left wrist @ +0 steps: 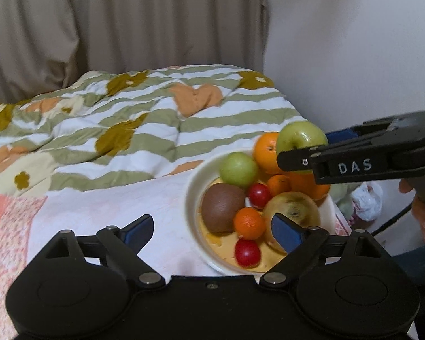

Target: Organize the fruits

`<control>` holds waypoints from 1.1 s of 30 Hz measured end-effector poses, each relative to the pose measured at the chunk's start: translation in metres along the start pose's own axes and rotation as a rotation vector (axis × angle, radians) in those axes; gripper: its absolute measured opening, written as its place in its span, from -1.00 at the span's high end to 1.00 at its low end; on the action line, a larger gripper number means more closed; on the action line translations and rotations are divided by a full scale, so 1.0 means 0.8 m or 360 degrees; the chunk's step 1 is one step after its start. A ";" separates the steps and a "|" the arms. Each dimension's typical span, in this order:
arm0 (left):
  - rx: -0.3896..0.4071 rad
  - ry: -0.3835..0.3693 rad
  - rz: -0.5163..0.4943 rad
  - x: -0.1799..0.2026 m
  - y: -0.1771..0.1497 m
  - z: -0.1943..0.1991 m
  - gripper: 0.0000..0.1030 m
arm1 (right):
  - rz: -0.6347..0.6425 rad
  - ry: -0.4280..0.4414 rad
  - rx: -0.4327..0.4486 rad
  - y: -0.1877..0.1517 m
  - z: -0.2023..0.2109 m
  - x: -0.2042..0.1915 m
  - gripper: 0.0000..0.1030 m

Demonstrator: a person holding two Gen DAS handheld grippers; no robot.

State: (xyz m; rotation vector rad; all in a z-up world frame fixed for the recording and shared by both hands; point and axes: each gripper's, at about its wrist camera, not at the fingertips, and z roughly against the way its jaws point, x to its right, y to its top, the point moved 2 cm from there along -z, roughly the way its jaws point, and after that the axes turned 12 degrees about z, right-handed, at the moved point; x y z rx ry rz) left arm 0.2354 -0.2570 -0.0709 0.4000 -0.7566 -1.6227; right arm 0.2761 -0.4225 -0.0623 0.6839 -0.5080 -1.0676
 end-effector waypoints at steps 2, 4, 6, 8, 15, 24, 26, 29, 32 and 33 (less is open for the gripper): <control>0.0015 0.0026 0.0037 -0.007 0.000 0.008 -0.83 | 0.0011 0.0011 -0.0004 0.001 -0.008 -0.006 -0.37; 0.0027 0.0044 0.0062 -0.014 0.000 0.014 -0.83 | 0.0017 0.0020 -0.0008 0.001 -0.017 -0.011 -0.37; 0.0042 0.0060 0.0087 -0.020 0.000 0.020 -0.83 | 0.0018 0.0024 -0.0012 0.000 -0.026 -0.017 -0.37; 0.0058 0.0077 0.0104 -0.025 0.000 0.024 -0.83 | 0.0020 0.0029 -0.0017 -0.002 -0.034 -0.023 -0.37; 0.0110 0.0129 0.0173 -0.040 -0.010 0.038 -0.83 | 0.0072 -0.0011 -0.0008 -0.014 -0.052 -0.038 -0.38; 0.0185 0.0220 0.0249 -0.051 -0.030 0.080 -0.83 | 0.0158 -0.0115 0.0175 -0.014 -0.026 -0.052 -1.00; 0.0207 0.0236 0.0255 -0.053 -0.032 0.093 -0.83 | 0.0157 -0.0126 0.0181 -0.011 -0.018 -0.054 -1.00; 0.0247 0.0253 0.0274 -0.057 -0.033 0.117 -0.83 | 0.0142 -0.0124 0.0191 -0.008 0.001 -0.062 -1.00; 0.0306 0.0255 0.0286 -0.064 -0.037 0.147 -0.83 | 0.0117 -0.0142 0.0204 -0.004 0.030 -0.074 -1.00; 0.0329 0.0259 0.0288 -0.067 -0.039 0.159 -0.83 | 0.0105 -0.0145 0.0214 -0.003 0.042 -0.080 -1.00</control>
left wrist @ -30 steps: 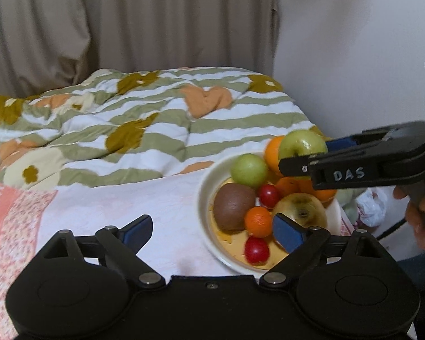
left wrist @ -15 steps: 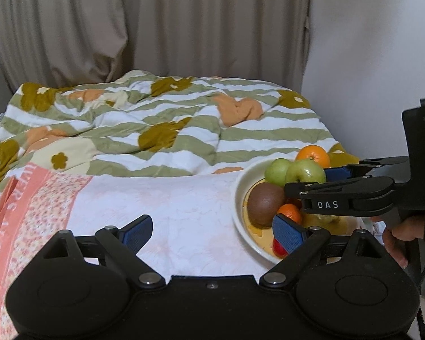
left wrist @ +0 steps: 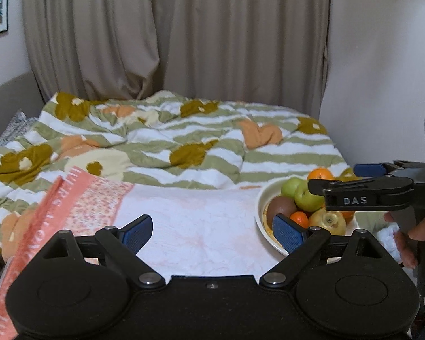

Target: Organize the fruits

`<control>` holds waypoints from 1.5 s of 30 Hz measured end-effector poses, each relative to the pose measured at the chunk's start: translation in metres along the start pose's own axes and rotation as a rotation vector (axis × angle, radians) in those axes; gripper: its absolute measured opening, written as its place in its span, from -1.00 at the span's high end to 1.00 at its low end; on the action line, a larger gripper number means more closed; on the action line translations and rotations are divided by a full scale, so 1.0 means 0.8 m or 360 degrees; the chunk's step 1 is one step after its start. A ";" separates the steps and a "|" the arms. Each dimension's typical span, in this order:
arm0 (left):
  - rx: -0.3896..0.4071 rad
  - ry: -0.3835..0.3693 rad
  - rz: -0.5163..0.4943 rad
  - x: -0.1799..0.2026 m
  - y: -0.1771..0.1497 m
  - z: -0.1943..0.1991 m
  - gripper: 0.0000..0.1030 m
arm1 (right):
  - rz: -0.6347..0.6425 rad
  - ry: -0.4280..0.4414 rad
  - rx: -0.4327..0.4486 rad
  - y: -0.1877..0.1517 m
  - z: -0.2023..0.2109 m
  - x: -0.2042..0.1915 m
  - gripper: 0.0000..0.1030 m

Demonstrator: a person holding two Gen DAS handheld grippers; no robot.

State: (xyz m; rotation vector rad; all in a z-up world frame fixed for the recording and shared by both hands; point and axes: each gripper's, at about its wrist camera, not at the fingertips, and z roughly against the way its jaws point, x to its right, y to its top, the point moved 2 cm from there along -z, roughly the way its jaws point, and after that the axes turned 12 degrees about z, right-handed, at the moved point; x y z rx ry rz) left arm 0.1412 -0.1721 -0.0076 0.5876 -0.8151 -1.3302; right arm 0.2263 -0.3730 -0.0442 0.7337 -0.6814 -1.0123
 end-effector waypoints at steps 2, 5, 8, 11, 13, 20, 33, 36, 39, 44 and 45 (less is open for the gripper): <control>0.0038 0.0007 0.0012 -0.008 0.001 0.018 -0.83 | -0.0022 -0.0004 0.0018 0.007 0.025 -0.013 -1.00; 0.0101 0.0014 0.0028 -0.024 -0.001 0.052 -0.86 | -0.0041 -0.0026 0.0032 0.016 0.063 -0.038 -1.00; 0.0173 0.0000 0.0029 -0.039 -0.002 0.087 -0.93 | -0.0059 -0.0066 0.0045 0.022 0.102 -0.066 -1.00; 0.0235 -0.0004 0.0003 -0.051 -0.001 0.115 -0.97 | -0.0092 -0.0107 0.0050 0.023 0.136 -0.091 -1.00; 0.0256 -0.0008 -0.0015 -0.058 -0.002 0.129 -0.99 | -0.0114 -0.0136 0.0056 0.022 0.161 -0.106 -1.00; 0.0260 -0.0019 -0.0060 -0.083 -0.014 0.164 -1.00 | -0.0168 -0.0276 0.0001 0.002 0.227 -0.146 -1.00; 0.0192 -0.0046 -0.0122 -0.109 -0.045 0.185 -1.00 | -0.0264 -0.0385 -0.0119 -0.043 0.264 -0.186 -1.00; 0.0183 -0.0057 -0.0120 -0.111 -0.044 0.185 -1.00 | -0.0286 -0.0399 -0.0129 -0.046 0.267 -0.188 -1.00; 0.0187 -0.0059 -0.0132 -0.110 -0.044 0.184 -1.00 | -0.0286 -0.0415 -0.0134 -0.047 0.270 -0.190 -1.00; 0.0199 -0.0046 -0.0142 -0.112 -0.047 0.186 -1.00 | -0.0288 -0.0418 -0.0142 -0.047 0.270 -0.191 -1.00; 0.0200 -0.0044 -0.0141 -0.113 -0.047 0.186 -1.00 | -0.0287 -0.0419 -0.0143 -0.047 0.270 -0.191 -1.00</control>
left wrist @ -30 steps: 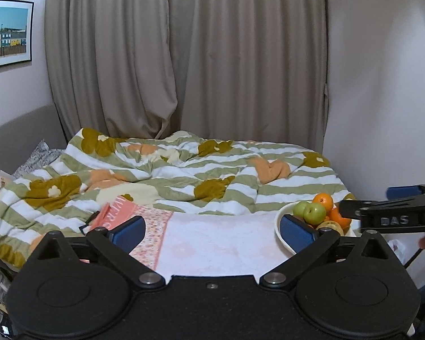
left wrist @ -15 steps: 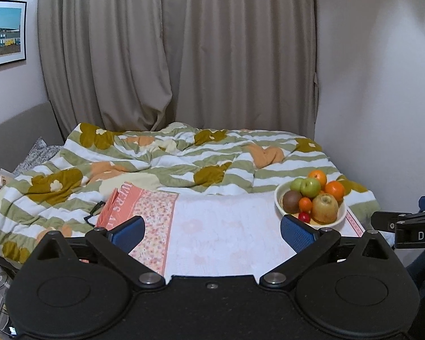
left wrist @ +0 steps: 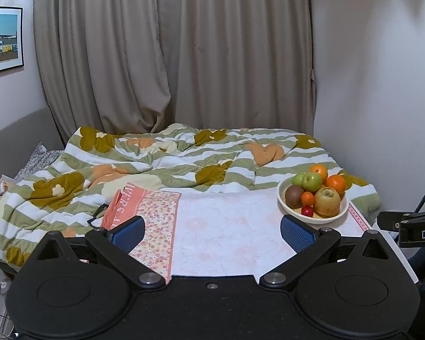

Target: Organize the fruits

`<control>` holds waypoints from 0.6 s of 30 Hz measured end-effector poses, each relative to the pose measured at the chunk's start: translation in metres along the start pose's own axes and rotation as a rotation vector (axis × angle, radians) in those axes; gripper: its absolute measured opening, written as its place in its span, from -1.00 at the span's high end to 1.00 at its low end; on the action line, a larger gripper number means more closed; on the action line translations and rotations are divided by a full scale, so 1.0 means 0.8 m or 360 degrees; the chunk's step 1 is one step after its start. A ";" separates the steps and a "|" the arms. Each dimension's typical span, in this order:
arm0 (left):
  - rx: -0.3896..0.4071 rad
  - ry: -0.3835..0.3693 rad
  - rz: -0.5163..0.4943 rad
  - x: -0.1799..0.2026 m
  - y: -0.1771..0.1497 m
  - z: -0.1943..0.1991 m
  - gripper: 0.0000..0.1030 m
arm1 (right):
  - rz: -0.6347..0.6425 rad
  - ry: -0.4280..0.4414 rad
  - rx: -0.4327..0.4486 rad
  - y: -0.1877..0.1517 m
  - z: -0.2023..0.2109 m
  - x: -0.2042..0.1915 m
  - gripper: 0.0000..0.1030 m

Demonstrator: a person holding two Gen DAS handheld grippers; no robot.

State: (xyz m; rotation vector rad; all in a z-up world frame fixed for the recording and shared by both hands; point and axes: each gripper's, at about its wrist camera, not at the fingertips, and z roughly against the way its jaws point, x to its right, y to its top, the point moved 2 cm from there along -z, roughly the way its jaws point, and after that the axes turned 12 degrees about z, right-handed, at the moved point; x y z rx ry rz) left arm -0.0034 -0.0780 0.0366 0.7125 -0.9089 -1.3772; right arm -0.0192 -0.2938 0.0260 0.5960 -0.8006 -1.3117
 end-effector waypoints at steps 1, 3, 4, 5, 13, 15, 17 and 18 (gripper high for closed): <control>-0.0002 0.0000 0.0004 -0.001 0.000 0.000 -1.00 | 0.0000 0.0000 0.0001 0.000 0.000 0.000 -1.00; -0.0004 -0.0001 0.0013 -0.002 -0.001 -0.001 -1.00 | 0.0000 0.0002 0.0001 0.000 0.000 0.000 -1.00; -0.0006 0.0000 0.0016 -0.001 -0.001 -0.001 -1.00 | 0.0001 0.0002 0.0002 -0.001 0.000 -0.001 -1.00; -0.0006 0.0001 0.0016 0.000 -0.001 -0.001 -1.00 | 0.0001 0.0002 0.0000 -0.001 0.000 -0.001 -1.00; 0.0000 -0.0002 0.0017 0.000 -0.001 0.000 -1.00 | -0.0006 0.0009 -0.0002 -0.002 -0.001 -0.007 -1.00; -0.0002 -0.0004 0.0021 0.000 -0.001 0.000 -1.00 | -0.0004 0.0007 -0.0004 -0.002 -0.001 -0.008 -1.00; -0.0003 -0.0003 0.0018 0.000 -0.001 0.000 -1.00 | -0.0005 0.0009 -0.0004 -0.001 -0.001 -0.007 -1.00; -0.0002 -0.0002 0.0017 0.000 -0.001 0.000 -1.00 | -0.0004 0.0011 -0.0006 -0.002 -0.001 -0.008 -1.00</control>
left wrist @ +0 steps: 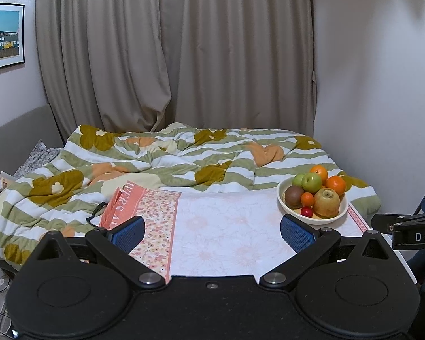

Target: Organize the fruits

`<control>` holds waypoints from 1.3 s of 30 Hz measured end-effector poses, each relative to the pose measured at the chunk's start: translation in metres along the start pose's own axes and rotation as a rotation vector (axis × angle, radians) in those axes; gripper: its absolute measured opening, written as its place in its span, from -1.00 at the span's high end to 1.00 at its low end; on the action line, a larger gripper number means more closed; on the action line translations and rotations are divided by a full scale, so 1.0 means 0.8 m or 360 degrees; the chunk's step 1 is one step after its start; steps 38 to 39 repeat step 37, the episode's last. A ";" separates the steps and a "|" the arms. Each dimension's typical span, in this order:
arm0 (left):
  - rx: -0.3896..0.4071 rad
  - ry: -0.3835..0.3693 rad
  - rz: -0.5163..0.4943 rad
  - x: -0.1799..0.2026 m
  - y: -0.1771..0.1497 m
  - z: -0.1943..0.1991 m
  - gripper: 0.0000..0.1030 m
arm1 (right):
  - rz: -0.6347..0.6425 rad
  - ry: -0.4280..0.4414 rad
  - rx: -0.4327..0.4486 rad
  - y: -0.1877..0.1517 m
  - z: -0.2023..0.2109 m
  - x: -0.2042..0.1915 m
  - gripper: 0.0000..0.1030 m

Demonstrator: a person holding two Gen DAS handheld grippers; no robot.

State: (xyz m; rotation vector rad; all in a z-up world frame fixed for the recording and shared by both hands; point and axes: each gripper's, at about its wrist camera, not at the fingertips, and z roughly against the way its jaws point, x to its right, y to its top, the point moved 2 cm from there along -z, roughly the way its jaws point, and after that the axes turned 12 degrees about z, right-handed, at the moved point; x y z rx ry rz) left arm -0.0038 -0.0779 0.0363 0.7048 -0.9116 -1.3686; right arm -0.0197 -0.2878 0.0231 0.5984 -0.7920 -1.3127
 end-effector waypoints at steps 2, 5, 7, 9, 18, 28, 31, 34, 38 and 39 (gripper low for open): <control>0.0000 -0.0002 0.0003 0.000 0.000 0.000 -1.00 | -0.0001 -0.0003 0.0001 0.000 0.000 0.000 -1.00; -0.0003 -0.0006 0.0010 -0.001 0.001 0.000 -1.00 | -0.0002 -0.0004 0.0000 0.000 -0.001 -0.001 -1.00; -0.0004 -0.0003 0.0014 -0.003 0.000 0.001 -1.00 | -0.0003 -0.0003 0.0000 -0.001 -0.001 -0.002 -1.00; -0.0004 0.0002 0.0014 -0.003 0.000 0.000 -1.00 | -0.0003 -0.0002 0.0002 -0.002 -0.001 -0.004 -1.00; -0.0012 0.0002 0.0019 -0.003 -0.001 0.000 -1.00 | -0.0002 -0.0002 0.0000 -0.001 -0.001 -0.004 -1.00; -0.0002 0.0014 -0.0004 -0.004 -0.002 0.003 -1.00 | -0.0009 0.0004 -0.0003 -0.001 0.000 -0.004 -1.00; 0.0001 0.0007 -0.0018 -0.005 -0.002 0.004 -1.00 | -0.0015 0.0000 -0.0003 -0.002 0.000 -0.012 -1.00; -0.0010 -0.0011 -0.0004 -0.009 -0.001 0.004 -1.00 | -0.0029 -0.0005 -0.0007 -0.002 0.001 -0.019 -1.00; -0.0011 -0.0012 -0.0002 -0.012 -0.001 0.003 -1.00 | -0.0046 -0.0012 -0.0015 -0.001 0.000 -0.022 -1.00; -0.0011 -0.0012 -0.0002 -0.012 -0.001 0.003 -1.00 | -0.0046 -0.0012 -0.0015 -0.001 0.000 -0.022 -1.00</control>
